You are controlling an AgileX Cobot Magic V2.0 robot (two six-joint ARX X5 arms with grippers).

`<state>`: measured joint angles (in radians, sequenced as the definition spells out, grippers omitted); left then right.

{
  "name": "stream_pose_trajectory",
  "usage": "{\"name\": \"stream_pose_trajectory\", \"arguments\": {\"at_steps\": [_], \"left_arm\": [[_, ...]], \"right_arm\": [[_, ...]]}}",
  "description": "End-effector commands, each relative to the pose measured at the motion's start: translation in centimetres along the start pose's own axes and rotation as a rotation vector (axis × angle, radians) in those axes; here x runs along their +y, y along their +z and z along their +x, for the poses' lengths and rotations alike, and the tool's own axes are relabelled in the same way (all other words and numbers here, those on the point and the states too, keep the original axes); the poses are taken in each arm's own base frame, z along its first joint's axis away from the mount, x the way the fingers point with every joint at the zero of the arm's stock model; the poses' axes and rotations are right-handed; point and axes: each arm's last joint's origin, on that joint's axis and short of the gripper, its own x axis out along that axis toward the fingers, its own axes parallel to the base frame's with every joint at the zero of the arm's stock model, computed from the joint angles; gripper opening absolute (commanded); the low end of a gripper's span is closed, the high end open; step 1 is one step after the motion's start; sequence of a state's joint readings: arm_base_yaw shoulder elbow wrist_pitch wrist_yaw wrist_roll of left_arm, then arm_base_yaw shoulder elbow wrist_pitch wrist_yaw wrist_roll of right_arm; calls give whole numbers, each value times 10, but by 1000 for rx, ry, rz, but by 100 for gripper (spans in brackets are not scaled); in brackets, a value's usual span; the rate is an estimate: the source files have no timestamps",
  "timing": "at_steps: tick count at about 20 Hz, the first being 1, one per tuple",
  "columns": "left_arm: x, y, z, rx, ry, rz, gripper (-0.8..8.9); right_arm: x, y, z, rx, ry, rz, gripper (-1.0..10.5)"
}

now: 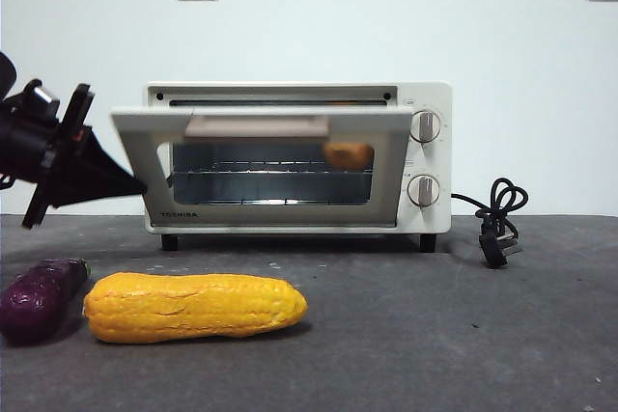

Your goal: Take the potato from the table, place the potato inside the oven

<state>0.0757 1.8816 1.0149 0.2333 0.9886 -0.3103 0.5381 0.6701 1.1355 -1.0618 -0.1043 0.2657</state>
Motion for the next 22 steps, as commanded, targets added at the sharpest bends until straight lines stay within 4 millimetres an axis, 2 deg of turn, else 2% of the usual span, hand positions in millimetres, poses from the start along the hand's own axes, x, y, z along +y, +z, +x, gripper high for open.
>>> {"name": "stream_pose_trajectory", "arguments": {"at_steps": [1, 4, 7, 11, 13, 17, 22], "left_arm": [[-5, 11, 1, -69, -37, -4, -9], [-11, 22, -1, -152, -52, 22, -9], [-17, 26, -4, -164, -67, 49, -8], [-40, 33, -16, -146, -107, 72, -8], [-60, 37, -27, -149, -103, 108, -8], [-112, 39, -57, -148, -90, 189, -7], [-178, 13, -100, -145, 131, 317, -7]], "right_arm": [[0, 0, 0, -7, 0, 5, 503], [0, 0, 0, -8, -1, 5, 503], [0, 0, 0, -7, -2, 5, 503], [0, 1, 3, 3, -5, -7, 503], [0, 3, 6, 15, -7, -21, 503], [0, 6, 16, 50, -15, -70, 503], [0, 13, 30, 82, -18, -131, 503]]}}
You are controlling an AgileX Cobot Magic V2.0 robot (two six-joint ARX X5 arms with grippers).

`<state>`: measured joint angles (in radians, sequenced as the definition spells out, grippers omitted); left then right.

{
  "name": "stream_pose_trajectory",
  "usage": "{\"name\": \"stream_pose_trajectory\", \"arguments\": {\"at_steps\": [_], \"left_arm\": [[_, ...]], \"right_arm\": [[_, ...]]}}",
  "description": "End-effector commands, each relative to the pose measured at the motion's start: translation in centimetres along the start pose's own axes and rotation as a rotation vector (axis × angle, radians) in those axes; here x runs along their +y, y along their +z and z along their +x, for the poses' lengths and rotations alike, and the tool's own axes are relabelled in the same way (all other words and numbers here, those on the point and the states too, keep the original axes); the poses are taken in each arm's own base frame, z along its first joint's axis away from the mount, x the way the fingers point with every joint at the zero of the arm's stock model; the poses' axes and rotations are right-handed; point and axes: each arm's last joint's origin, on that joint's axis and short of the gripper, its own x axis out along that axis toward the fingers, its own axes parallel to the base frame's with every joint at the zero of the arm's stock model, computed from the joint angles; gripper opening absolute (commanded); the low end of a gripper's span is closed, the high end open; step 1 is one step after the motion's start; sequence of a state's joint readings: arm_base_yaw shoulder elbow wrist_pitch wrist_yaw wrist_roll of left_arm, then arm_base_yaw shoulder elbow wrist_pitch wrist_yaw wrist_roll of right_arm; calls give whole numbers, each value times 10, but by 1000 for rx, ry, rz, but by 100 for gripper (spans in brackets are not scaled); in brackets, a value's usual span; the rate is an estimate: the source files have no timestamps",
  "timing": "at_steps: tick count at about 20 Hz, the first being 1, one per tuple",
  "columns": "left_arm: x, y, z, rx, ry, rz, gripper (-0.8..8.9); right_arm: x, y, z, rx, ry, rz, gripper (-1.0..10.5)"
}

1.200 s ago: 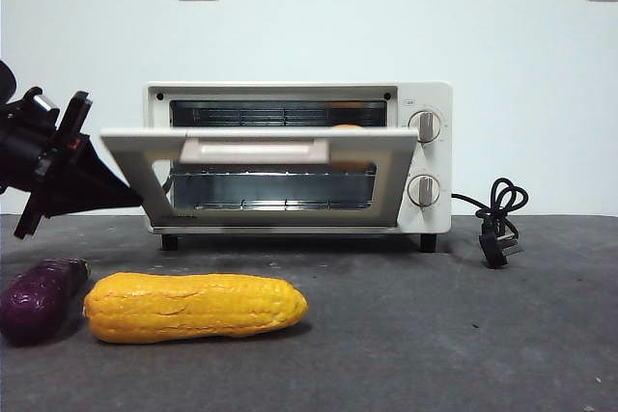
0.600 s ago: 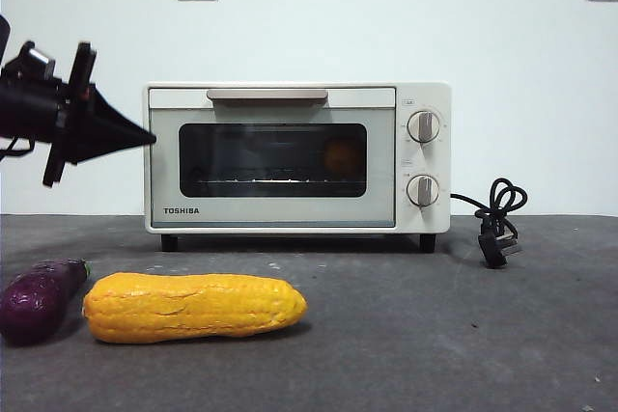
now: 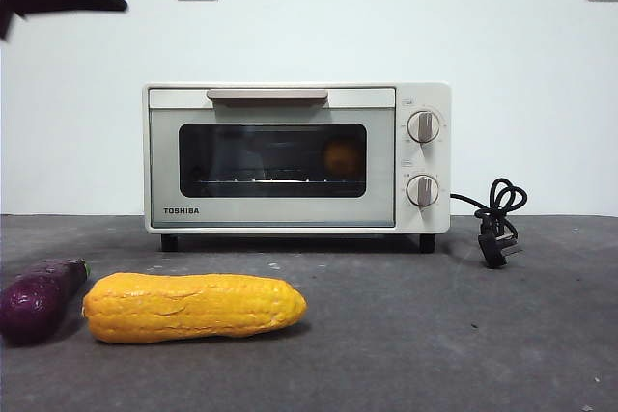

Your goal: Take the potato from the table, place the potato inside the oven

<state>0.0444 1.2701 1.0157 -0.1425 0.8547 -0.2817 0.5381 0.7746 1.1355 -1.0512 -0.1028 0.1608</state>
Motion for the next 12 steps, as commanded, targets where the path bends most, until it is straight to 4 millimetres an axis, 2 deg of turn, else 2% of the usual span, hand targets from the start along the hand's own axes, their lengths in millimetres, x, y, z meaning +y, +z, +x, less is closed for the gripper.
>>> {"name": "stream_pose_trajectory", "arguments": {"at_steps": [1, 5, 9, 12], "left_arm": [[-25, -7, -19, 25, 100, 118, -7], [-66, -24, -53, 61, 264, 198, -7], [-103, -41, -86, 38, 291, 253, -7], [-120, -52, -104, 20, 281, 274, -8]], "right_arm": [[0, 4, 4, -15, 3, -44, 503], [1, 12, 12, -35, 5, -78, 503], [1, 15, 15, -46, 9, -83, 503], [1, 15, 15, -42, 9, -82, 503]]}}
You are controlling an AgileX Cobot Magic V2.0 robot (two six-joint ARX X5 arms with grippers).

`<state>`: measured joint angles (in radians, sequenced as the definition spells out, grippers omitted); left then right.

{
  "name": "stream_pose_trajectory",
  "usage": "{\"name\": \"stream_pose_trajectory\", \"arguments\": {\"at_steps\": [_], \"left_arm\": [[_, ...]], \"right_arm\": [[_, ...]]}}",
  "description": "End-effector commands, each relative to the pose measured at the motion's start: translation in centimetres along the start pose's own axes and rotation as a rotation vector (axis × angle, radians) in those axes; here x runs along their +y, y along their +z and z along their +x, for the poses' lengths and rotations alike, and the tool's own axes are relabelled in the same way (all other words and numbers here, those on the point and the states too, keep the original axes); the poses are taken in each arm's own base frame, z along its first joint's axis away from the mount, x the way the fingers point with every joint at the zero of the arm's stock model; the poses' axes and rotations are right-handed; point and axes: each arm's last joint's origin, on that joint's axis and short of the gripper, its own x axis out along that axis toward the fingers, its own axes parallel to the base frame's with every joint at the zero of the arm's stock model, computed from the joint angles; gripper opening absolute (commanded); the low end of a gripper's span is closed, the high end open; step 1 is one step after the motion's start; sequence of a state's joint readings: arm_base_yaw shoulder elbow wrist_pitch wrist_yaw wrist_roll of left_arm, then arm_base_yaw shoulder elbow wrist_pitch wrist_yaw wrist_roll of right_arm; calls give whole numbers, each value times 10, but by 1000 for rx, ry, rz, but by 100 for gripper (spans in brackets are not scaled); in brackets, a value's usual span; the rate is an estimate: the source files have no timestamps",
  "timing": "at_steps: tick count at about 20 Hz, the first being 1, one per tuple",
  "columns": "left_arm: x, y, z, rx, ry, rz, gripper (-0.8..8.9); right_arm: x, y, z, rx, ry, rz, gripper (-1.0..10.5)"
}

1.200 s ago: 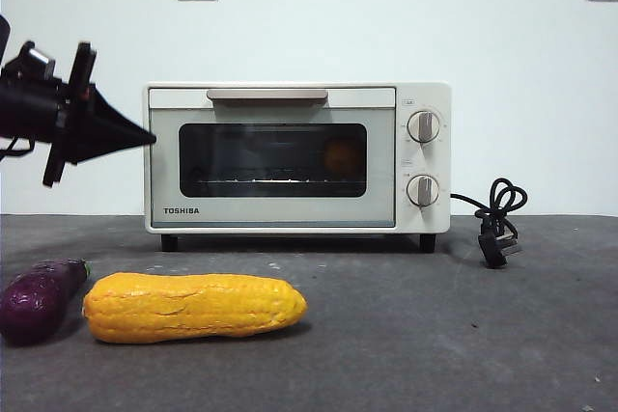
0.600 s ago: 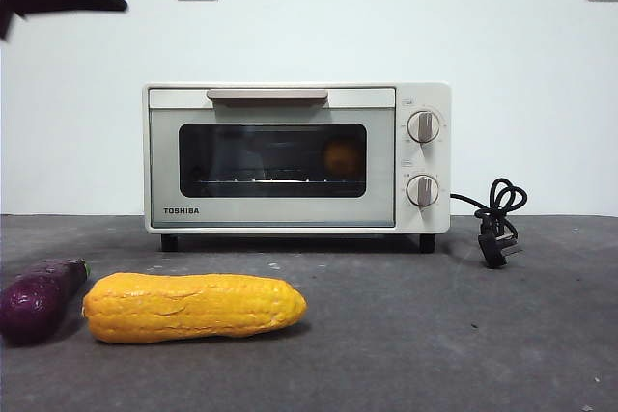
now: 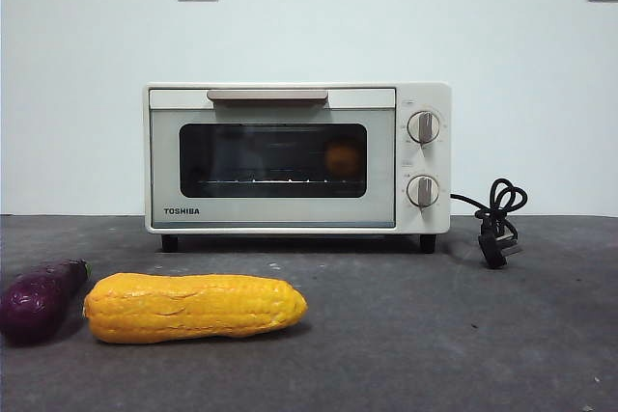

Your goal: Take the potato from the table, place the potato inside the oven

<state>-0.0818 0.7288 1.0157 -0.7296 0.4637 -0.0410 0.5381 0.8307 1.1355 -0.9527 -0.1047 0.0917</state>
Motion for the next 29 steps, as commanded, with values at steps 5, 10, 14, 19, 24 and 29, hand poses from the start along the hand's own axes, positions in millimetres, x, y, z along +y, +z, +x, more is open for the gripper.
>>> {"name": "stream_pose_trajectory", "arguments": {"at_steps": [5, 10, 14, 19, 24, 29], "left_arm": [[-8, -11, -16, 29, 14, 16, -8], [-8, -11, -16, 28, 14, 15, -8], [-8, -11, -16, 29, 14, 15, -4], [-8, -12, -16, 36, 14, 11, -4], [-5, -11, -12, 53, 16, 3, -4], [-1, -8, -13, 10, 192, 162, -4]], "right_arm": [[0, 0, 0, 0, 3, -9, 432], [0, 0, 0, 0, 2, -8, -1], [0, 0, 0, 0, -1, -4, 1], [0, 0, 0, -1, -2, -4, 1], [0, 0, 0, -1, -2, -4, 1], [0, 0, 0, -1, -2, -4, 1]]}}
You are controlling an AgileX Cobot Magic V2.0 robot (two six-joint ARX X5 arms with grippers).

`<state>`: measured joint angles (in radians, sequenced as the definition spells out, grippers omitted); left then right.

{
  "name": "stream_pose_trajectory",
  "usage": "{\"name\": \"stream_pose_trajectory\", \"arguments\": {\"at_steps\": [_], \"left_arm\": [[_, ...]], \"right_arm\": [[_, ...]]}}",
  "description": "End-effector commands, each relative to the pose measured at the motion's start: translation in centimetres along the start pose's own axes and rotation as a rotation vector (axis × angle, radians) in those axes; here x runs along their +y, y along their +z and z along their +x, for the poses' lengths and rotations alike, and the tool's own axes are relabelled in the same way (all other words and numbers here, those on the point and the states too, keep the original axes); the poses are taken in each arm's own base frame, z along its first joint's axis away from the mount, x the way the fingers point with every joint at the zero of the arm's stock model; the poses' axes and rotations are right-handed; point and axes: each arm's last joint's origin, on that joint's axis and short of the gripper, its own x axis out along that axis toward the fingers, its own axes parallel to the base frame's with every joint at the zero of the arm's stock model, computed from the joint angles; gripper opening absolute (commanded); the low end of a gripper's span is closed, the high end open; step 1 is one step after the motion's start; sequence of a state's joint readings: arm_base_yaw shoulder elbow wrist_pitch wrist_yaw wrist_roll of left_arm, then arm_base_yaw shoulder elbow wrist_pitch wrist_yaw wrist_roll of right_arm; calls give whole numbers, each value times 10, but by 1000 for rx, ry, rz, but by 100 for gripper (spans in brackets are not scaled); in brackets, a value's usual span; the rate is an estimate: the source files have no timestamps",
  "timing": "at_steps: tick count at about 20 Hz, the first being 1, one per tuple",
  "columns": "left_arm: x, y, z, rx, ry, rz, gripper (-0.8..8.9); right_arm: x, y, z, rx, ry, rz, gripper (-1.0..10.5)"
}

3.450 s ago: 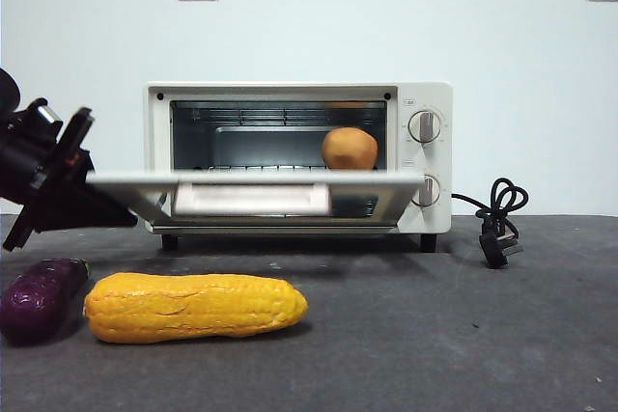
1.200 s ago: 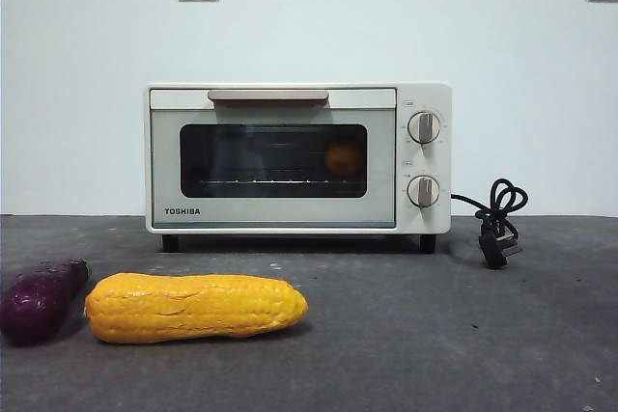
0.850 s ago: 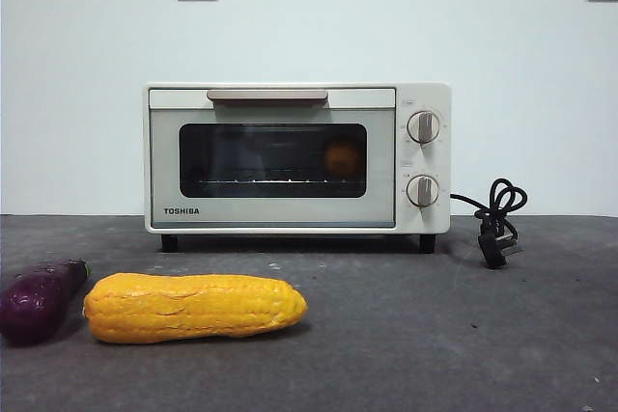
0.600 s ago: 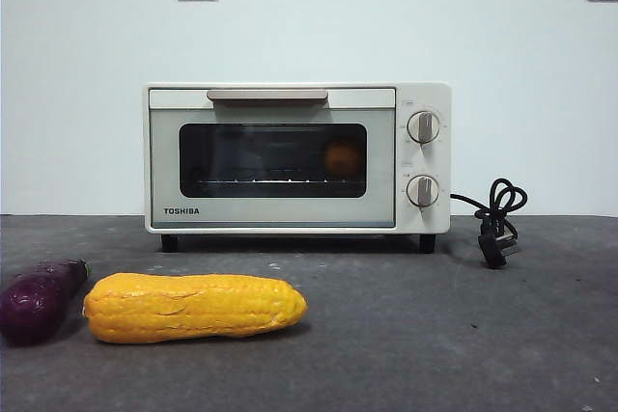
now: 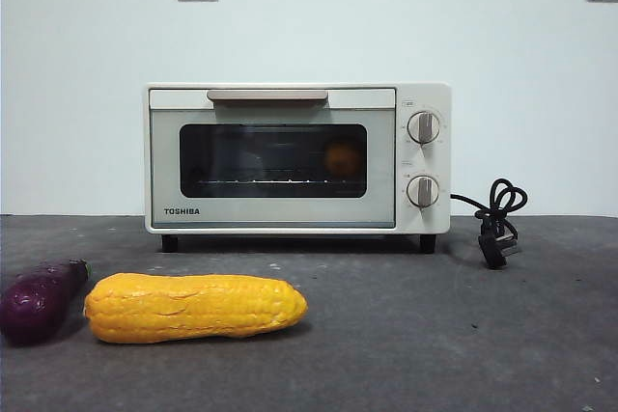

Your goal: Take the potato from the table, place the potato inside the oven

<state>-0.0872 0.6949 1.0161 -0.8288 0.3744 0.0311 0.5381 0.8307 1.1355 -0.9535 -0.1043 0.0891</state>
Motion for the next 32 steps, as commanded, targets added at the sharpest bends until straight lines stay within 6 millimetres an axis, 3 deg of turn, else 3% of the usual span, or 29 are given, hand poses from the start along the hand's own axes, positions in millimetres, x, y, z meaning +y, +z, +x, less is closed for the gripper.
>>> {"name": "stream_pose_trajectory", "arguments": {"at_steps": [1, 4, 7, 12, 16, 23, 32], "left_arm": [[4, 3, -8, -120, 218, 135, -4], [13, -14, -9, -401, 381, 183, -4], [25, -56, 7, -595, 527, 197, -4], [39, -133, 41, -555, 608, 158, -4], [45, -168, 59, -506, 612, 145, -4], [48, -198, 71, -281, 573, 3, -3], [46, -197, 72, -314, 485, -73, -4]], "right_arm": [[0, 0, 0, -2, -1, -2, 1], [0, 0, 0, -2, -1, -2, 1], [0, 0, 0, -2, -1, -2, 1], [0, 0, 0, -2, -2, -2, 1], [0, 0, 0, -2, -1, -2, 1], [0, 0, 0, -2, -2, -2, 1], [0, 0, 0, -2, -2, -2, 1]]}}
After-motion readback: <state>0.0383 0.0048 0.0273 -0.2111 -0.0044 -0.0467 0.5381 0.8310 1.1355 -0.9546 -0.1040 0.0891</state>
